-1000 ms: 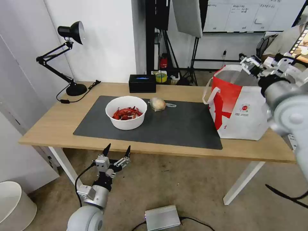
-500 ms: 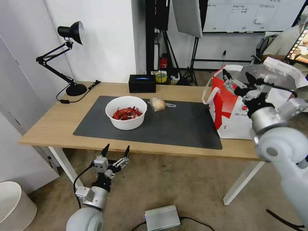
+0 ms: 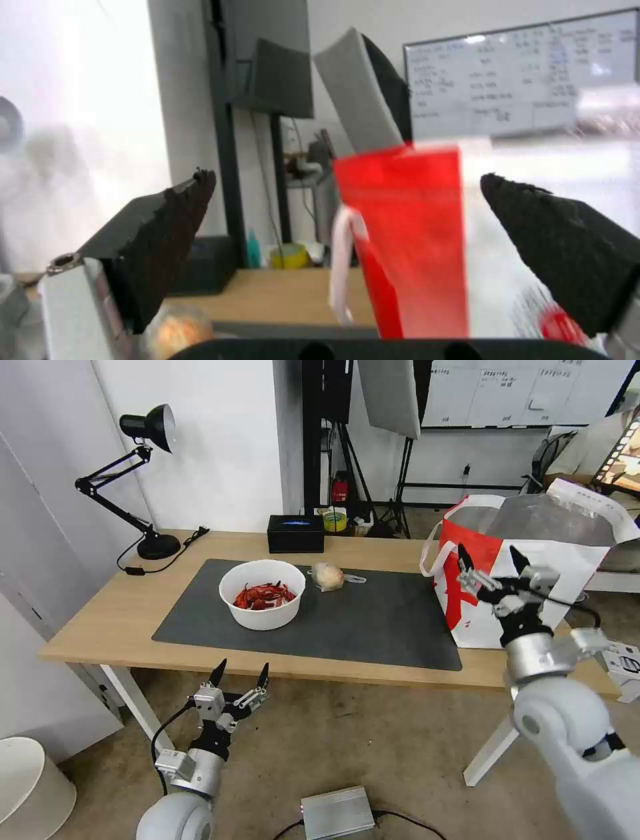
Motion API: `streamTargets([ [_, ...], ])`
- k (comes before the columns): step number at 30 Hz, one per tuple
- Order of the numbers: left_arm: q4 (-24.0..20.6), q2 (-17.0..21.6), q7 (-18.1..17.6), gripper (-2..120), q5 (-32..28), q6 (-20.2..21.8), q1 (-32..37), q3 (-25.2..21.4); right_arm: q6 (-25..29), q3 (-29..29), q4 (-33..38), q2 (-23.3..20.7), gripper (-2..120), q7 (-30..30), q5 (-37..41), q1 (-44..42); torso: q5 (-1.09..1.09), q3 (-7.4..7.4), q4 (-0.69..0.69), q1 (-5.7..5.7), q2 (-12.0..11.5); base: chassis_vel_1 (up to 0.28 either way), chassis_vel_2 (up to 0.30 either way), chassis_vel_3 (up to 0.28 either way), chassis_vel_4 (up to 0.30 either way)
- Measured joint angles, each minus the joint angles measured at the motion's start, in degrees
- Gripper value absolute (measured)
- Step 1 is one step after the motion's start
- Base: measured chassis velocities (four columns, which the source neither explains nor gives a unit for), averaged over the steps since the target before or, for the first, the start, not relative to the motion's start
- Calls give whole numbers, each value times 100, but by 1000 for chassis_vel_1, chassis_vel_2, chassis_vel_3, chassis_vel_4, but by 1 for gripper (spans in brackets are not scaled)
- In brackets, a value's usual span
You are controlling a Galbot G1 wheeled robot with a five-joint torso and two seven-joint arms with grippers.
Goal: Pick up the trash from the table and place it into the takeout bag.
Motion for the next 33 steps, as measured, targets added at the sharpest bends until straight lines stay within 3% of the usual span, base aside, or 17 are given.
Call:
streamTargets([
  [15, -37, -11, 1, 100, -25, -46, 8, -46, 446, 195, 11, 889, 100, -139, -1080, -918, 0, 0, 0, -1, -1, 0, 0, 0, 0],
  [18, -43, -18, 1, 100, -30, -46, -12, -49, 551, 99, -75, 1136, 100, -146, -1609, -1118, 0, 0, 0, 0, 0, 0, 0, 0, 0],
  [33, -9, 23, -2, 100, -63, -33, -78, -82, 972, -109, -396, 1622, 100, -348, -2240, -1454, 0, 0, 0, 0, 0, 0, 0, 0, 0],
])
